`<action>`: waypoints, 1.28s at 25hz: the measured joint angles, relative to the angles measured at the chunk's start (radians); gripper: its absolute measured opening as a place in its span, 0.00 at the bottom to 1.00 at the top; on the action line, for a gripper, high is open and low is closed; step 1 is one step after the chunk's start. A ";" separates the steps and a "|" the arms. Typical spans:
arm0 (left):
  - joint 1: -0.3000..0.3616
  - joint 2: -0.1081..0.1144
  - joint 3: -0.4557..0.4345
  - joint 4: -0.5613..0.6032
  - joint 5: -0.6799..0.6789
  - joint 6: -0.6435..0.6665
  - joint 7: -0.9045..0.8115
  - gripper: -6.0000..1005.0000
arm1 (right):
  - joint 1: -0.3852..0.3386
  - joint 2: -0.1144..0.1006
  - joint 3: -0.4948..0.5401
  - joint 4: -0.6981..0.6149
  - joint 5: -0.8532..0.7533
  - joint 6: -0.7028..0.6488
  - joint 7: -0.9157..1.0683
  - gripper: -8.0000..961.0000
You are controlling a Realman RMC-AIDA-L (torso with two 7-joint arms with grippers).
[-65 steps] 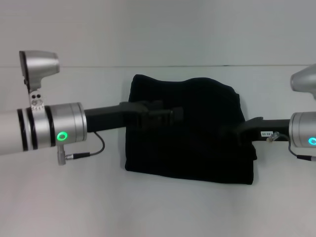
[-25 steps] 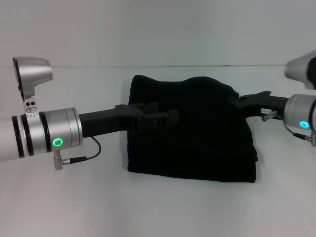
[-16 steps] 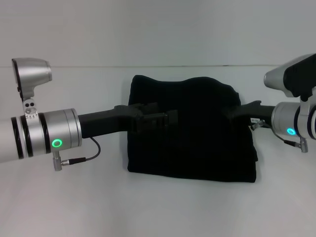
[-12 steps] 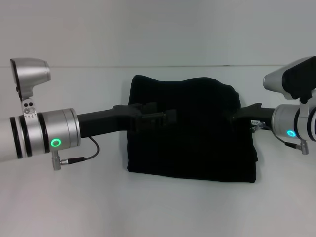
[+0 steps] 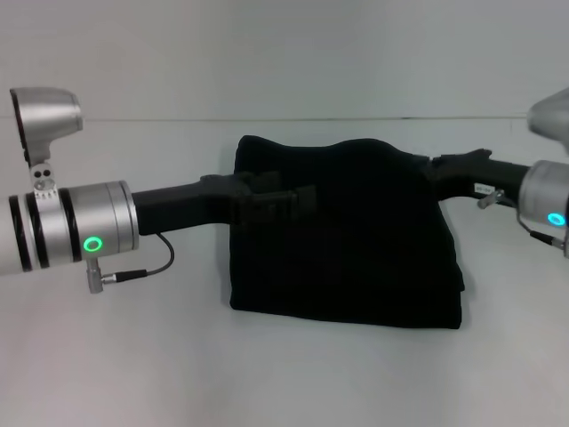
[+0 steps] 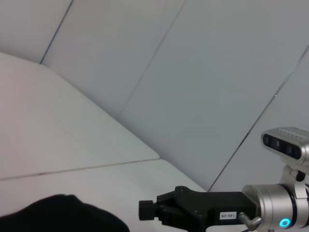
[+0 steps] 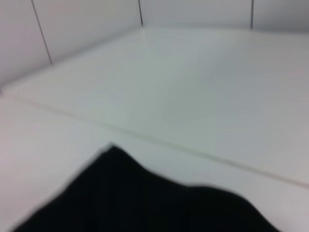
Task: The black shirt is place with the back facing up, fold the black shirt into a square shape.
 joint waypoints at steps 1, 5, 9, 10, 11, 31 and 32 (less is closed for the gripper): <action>0.000 0.000 0.000 0.008 0.001 0.005 0.000 0.87 | -0.010 -0.003 0.011 -0.008 0.019 -0.031 -0.008 0.06; 0.001 0.000 0.000 0.056 0.004 0.034 0.005 0.87 | -0.053 -0.023 0.065 -0.049 0.038 -0.202 -0.009 0.06; 0.010 0.001 0.001 0.111 0.002 0.075 0.023 0.88 | -0.108 -0.047 0.110 -0.096 0.039 -0.427 0.015 0.07; 0.011 0.001 0.001 0.123 0.004 0.090 0.034 0.88 | -0.108 -0.047 0.110 -0.096 0.039 -0.427 0.015 0.07; 0.011 0.002 0.001 0.131 0.006 0.106 0.052 0.88 | -0.122 -0.049 0.124 -0.107 0.039 -0.465 0.021 0.07; -0.068 0.035 0.012 0.150 0.227 0.041 0.089 0.87 | -0.067 -0.091 0.157 -0.234 -0.265 -0.542 0.294 0.76; -0.068 0.035 0.012 0.150 0.227 0.041 0.089 0.87 | -0.059 -0.088 0.156 -0.234 -0.274 -0.535 0.294 0.76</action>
